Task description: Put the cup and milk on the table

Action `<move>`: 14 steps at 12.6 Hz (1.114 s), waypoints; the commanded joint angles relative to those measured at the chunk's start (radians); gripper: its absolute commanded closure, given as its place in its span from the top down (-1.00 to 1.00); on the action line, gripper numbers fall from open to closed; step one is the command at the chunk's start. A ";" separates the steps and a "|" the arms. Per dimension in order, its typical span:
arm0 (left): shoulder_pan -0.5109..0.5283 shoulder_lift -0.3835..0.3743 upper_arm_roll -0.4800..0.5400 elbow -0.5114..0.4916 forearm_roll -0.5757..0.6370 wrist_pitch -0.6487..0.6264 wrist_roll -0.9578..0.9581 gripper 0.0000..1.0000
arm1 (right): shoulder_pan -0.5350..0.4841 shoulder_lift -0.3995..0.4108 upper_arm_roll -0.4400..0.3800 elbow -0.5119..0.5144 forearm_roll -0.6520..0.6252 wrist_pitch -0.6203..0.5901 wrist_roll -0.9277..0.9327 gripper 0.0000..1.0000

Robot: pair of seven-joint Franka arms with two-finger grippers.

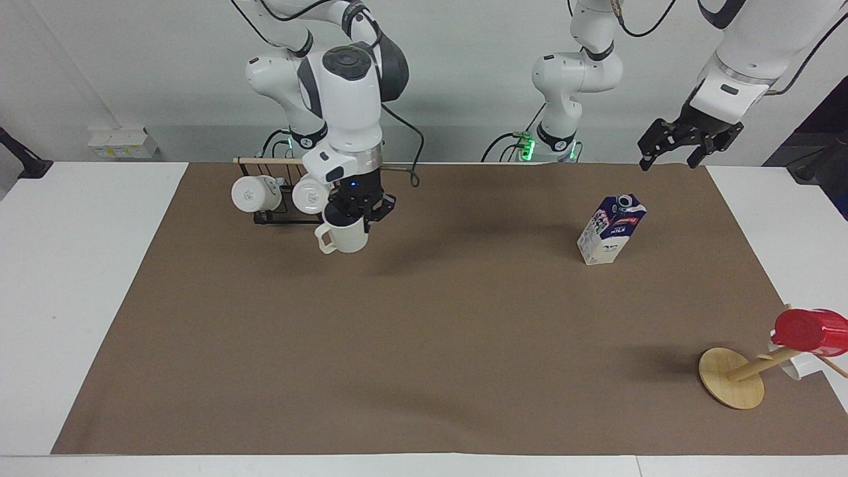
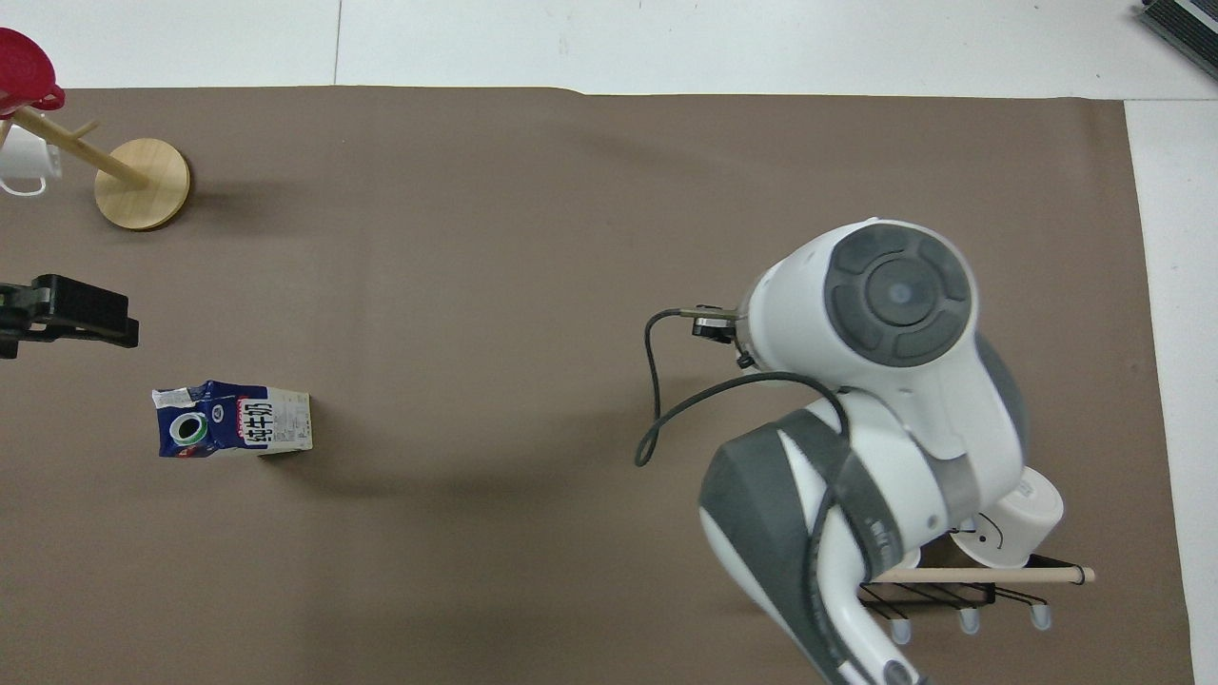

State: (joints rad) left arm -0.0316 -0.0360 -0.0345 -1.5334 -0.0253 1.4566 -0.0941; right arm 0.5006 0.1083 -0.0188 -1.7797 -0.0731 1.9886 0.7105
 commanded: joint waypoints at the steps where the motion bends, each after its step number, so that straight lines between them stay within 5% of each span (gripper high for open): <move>1: 0.024 -0.008 -0.004 0.004 -0.005 -0.022 -0.007 1.00 | 0.063 0.039 -0.001 0.011 -0.040 0.048 0.084 -1.00; 9: 0.036 -0.008 -0.004 0.004 -0.004 -0.010 -0.007 1.00 | 0.277 0.249 -0.001 0.077 -0.174 0.217 0.487 -1.00; 14: 0.036 -0.008 -0.004 0.004 -0.005 -0.019 -0.006 1.00 | 0.289 0.289 -0.001 0.069 -0.191 0.306 0.562 -1.00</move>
State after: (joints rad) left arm -0.0046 -0.0365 -0.0343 -1.5334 -0.0253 1.4548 -0.0959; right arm 0.7923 0.3702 -0.0223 -1.7258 -0.2260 2.2580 1.2125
